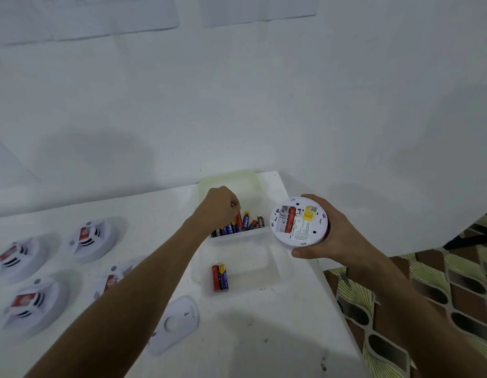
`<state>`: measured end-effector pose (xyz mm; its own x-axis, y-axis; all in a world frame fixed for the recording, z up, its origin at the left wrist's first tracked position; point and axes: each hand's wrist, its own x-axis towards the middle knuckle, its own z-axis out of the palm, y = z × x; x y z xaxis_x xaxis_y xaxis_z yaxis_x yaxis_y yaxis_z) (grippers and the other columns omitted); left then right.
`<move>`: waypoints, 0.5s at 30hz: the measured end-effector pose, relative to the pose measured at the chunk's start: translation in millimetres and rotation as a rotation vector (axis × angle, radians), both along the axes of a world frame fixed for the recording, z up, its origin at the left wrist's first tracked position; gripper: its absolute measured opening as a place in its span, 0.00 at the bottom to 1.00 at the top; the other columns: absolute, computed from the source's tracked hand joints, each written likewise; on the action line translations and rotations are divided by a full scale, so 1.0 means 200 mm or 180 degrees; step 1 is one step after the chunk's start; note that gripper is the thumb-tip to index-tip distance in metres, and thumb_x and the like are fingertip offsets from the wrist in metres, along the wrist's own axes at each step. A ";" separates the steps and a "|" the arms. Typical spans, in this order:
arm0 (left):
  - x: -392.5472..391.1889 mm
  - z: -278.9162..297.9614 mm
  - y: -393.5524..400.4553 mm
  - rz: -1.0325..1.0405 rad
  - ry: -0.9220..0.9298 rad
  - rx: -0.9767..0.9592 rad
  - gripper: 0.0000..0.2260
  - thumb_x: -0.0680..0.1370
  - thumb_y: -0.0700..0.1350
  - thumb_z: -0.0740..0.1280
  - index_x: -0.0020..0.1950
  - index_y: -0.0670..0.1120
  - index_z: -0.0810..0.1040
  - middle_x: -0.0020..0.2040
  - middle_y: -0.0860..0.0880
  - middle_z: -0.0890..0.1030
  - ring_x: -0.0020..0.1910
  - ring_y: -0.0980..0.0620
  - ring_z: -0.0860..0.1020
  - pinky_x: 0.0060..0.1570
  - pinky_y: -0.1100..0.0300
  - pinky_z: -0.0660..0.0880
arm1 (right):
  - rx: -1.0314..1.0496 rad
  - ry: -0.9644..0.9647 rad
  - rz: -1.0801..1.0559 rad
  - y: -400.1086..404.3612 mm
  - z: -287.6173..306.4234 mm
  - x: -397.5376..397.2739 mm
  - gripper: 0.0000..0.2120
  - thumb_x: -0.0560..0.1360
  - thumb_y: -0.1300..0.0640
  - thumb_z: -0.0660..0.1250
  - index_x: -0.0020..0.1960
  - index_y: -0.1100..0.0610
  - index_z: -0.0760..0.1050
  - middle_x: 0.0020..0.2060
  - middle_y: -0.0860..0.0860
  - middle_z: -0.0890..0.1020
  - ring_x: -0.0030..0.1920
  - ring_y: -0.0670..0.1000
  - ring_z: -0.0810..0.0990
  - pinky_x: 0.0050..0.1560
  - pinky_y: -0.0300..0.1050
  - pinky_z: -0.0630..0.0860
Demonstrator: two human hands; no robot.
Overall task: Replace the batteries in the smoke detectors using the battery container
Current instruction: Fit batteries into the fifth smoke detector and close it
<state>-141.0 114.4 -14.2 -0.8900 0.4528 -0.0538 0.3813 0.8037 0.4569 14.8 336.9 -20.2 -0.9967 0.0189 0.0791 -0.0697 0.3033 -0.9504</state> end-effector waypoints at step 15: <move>-0.03 -0.03 0.01 -0.0769 -0.0271 -0.0396 0.12 0.75 0.49 0.71 0.57 0.48 0.82 0.51 0.49 0.81 0.44 0.53 0.76 0.45 0.61 0.72 | -0.0024 -0.0080 0.0047 -0.01 -0.04 -0.03 0.41 0.58 0.67 0.82 0.65 0.49 0.69 0.56 0.41 0.80 0.59 0.43 0.78 0.54 0.35 0.78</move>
<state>-147.3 115.7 -20.9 -0.7470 0.6364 -0.1922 0.5330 0.7461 0.3990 8.4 335.1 -27.3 -0.9985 0.0047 0.0539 -0.0501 0.2953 -0.9541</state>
